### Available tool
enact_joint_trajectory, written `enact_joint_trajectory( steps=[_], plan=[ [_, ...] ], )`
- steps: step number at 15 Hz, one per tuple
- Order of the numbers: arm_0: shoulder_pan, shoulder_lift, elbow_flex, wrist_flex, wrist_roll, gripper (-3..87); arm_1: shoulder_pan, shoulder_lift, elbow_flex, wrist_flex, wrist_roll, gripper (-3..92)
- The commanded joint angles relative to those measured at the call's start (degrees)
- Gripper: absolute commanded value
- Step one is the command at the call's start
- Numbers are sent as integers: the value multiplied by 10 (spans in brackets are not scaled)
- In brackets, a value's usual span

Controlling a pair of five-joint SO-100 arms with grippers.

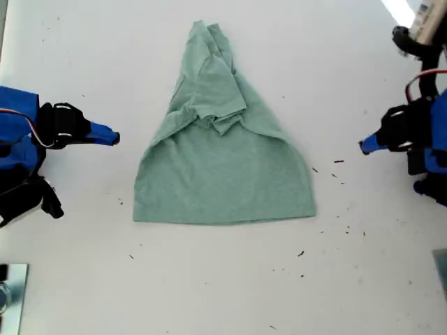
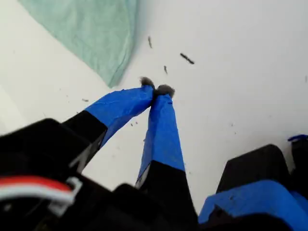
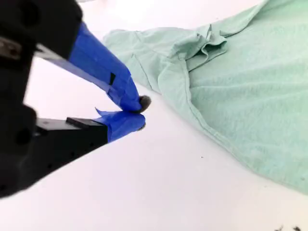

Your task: Fold t shirt

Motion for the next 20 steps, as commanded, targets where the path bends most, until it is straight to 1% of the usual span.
enact_joint_trajectory(
  steps=[1, 2, 3, 4, 5, 6, 8, 10, 11, 14, 15, 16, 17, 18, 19, 20],
  plan=[
    [-11, 4, -7, -9, 8, -2, -35, -221, -319, 22, -61, 22],
    [-11, 5, -7, -9, 8, -2, -39, -265, -359, 23, -76, 22],
    [-10, 5, -7, -9, 8, -2, -40, -292, -373, 23, -88, 42],
    [-8, 5, -7, -9, 9, -2, -40, -305, -374, 23, -94, 160],
    [-6, 5, -7, -9, 9, -2, -42, -313, -372, 23, -92, 253],
    [-6, 5, -5, -10, 10, -2, -46, -324, -373, 23, -93, 306],
    [-8, 5, -4, -11, 12, -2, -51, -338, -336, 21, -68, 326],
    [-6, 5, -4, -11, 12, -2, -79, -362, -246, -11, -9, 341],
    [-4, 5, -4, -11, 12, -2, -98, -370, -194, -59, 14, 340],
    [0, -2, -4, -12, 12, -2, -142, -375, -14, -259, 85, 303],
    [4, -2, -4, -13, 12, -2, -147, -382, 44, -336, 92, 296],
    [4, -2, -4, -13, 12, -2, -152, -397, 81, -390, 100, 285],
    [4, -2, -4, -13, 12, -2, -156, -419, 106, -436, 103, 270],
    [4, -2, -4, -13, 12, -2, -161, -442, 118, -464, 105, 242],
    [4, -2, -3, -13, 12, -2, -163, -460, 121, -478, 106, 191],
    [4, -2, -3, -13, 12, -2, -163, -467, 123, -484, 106, 118]
  ],
)
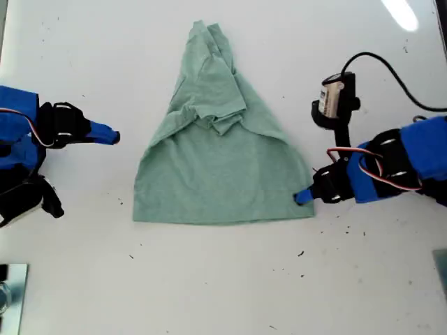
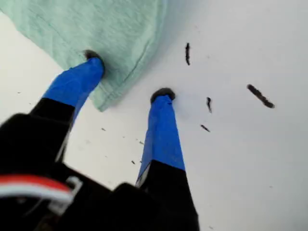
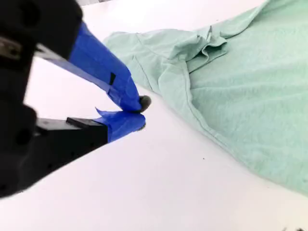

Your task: Fold t shirt

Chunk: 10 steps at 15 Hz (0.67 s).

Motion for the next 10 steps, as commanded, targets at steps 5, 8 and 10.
enact_joint_trajectory(
  steps=[5, 8, 10],
  plan=[
    [1, -1, -3, -11, 11, -2, 12, -2, -60, 128, -14, 2],
    [-1, 0, -3, -11, 14, -2, 36, -1, -286, 396, -78, 2],
    [-1, 0, -3, -11, 16, -2, 43, 0, -457, 479, -135, 2]
  ],
)
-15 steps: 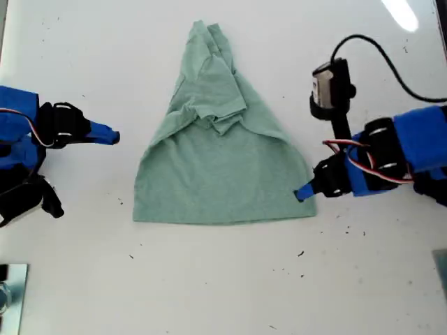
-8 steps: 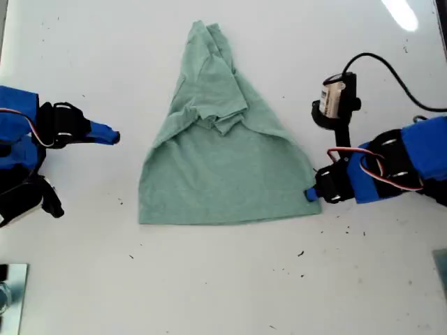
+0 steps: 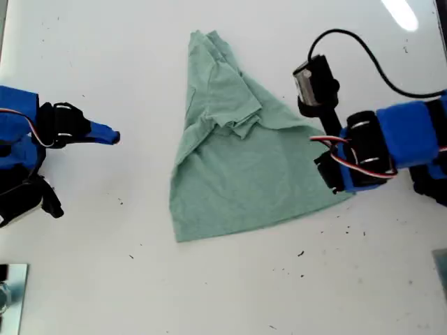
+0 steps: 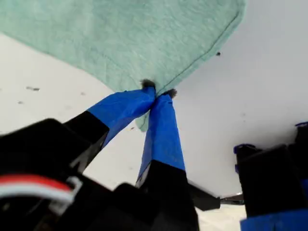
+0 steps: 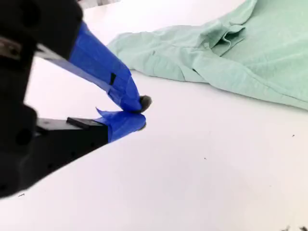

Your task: Fold t shirt

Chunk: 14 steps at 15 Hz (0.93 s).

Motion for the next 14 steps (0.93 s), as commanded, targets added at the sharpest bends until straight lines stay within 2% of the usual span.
enact_joint_trajectory(
  steps=[1, 4, 6, 10, 11, 12, 13, 14],
  plan=[
    [-2, 0, -4, -11, 6, -2, 6, -1, -198, 45, -55, 2],
    [-4, 0, -4, -11, 8, -2, 5, -105, -288, 25, -65, 2],
    [-6, 0, -4, -11, 10, -2, -9, -236, -432, -18, -87, 2],
    [-8, 0, -4, -11, 10, -2, -25, -353, -472, -241, -98, 2],
    [-7, 0, -4, -11, 10, -2, -18, -363, -445, -258, -98, 53],
    [-7, 0, -4, -11, 10, -2, -18, -381, -433, -252, -103, 280],
    [-6, 0, -4, -11, 10, -2, -21, -375, -454, -214, -97, 283],
    [-4, 0, -4, -11, 10, -2, -14, -351, -497, -146, -105, 231]
  ],
)
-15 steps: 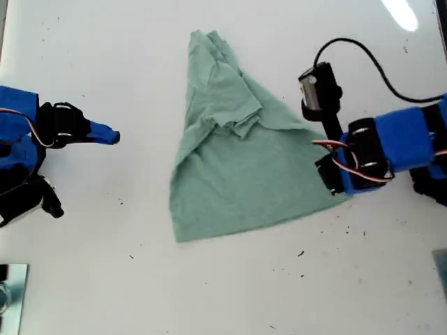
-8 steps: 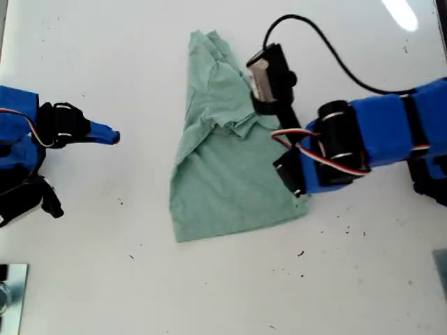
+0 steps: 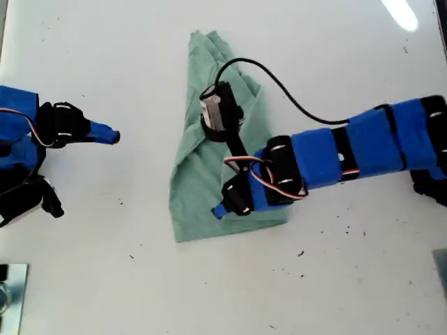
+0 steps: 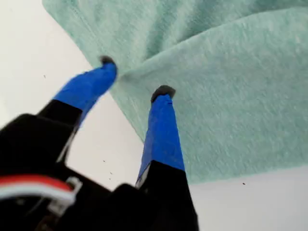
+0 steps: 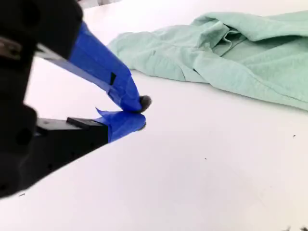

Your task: Fold t shirt

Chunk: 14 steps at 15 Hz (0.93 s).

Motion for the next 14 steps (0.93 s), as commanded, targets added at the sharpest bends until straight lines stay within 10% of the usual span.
enact_joint_trajectory(
  steps=[1, 4, 9, 14],
  plan=[
    [-2, 0, -4, -11, 10, -2, 16, 99, -59, 117, -12, 171],
    [-2, 0, -4, -11, 9, -2, 77, 379, 171, 189, -25, 164],
    [2, 0, -4, -11, 6, -2, 200, 828, 834, -29, -72, 26],
    [33, -200, -170, 47, -51, -3, 256, 1039, 1059, -52, -81, 26]
  ],
)
